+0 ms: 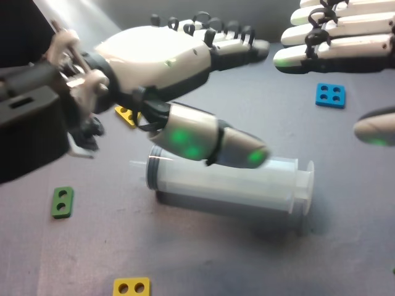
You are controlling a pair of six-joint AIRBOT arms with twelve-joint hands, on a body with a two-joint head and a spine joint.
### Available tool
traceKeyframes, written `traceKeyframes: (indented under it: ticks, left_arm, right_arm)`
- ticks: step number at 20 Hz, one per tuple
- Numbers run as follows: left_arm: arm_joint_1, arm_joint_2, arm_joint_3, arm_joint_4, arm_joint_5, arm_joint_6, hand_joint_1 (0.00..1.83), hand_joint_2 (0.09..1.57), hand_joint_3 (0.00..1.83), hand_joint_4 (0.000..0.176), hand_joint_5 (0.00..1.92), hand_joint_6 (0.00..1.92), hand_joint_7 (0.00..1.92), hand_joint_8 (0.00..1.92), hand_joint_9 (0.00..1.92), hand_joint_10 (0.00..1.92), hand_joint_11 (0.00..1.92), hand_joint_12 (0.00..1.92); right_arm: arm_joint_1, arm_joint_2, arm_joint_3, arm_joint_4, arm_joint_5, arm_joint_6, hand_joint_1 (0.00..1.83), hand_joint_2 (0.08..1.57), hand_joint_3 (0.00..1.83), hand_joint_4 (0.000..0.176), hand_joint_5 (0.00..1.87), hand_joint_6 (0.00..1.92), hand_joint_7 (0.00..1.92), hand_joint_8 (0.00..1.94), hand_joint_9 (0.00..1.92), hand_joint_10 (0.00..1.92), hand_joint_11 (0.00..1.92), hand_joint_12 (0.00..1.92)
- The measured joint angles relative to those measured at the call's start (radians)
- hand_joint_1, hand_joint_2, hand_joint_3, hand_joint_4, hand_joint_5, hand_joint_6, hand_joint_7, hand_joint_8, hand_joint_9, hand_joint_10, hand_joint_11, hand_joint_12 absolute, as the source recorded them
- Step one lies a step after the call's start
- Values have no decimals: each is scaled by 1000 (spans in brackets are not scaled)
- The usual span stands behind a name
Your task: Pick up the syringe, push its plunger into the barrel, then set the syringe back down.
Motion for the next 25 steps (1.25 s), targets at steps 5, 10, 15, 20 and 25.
traceKeyframes:
  ticks: [5, 10, 15, 20, 25]
  left_arm:
    - [-116, 150, -58, 401, 93, -307, 241, 1559, 25, 0, 637, 1919, 671, 1919, 690, 1920, 780, 1920]
    - [-215, 210, -75, 708, 170, -561, 402, 1571, 38, 0, 873, 1921, 969, 1921, 928, 1921, 1003, 1921]
    - [-237, 209, -79, 1012, 151, -864, 525, 1571, 19, 0, 870, 1921, 997, 1921, 982, 1921, 1027, 1921]
    - [-250, 209, -79, 1034, 142, -881, 473, 1571, 41, 0, 798, 1921, 923, 1921, 918, 1921, 967, 1921]
    - [-250, 209, -85, 1036, 146, -885, 452, 1571, 44, 0, 794, 1921, 918, 1921, 909, 1921, 950, 1921]
  right_arm:
    - [11, 1, 0, -29, 8, -15, 183, 1501, 0, 0, 588, 1890, 595, 1934, 684, 1917, 711, 1919]
    - [11, 1, 0, -34, 21, -16, 179, 1571, 43, 0, 789, 1921, 746, 1941, 710, 1921, 766, 1921]
    - [11, 0, -2, -34, 27, -19, 356, 1571, 56, 0, 867, 1921, 884, 1941, 856, 1921, 884, 1921]
    - [11, 0, -2, -34, 37, -38, 309, 1571, 66, 0, 888, 1921, 920, 1941, 914, 1921, 928, 1921]
    - [11, 0, -3, -34, 38, -39, 267, 1571, 40, 0, 899, 1921, 910, 1941, 893, 1921, 915, 1921]
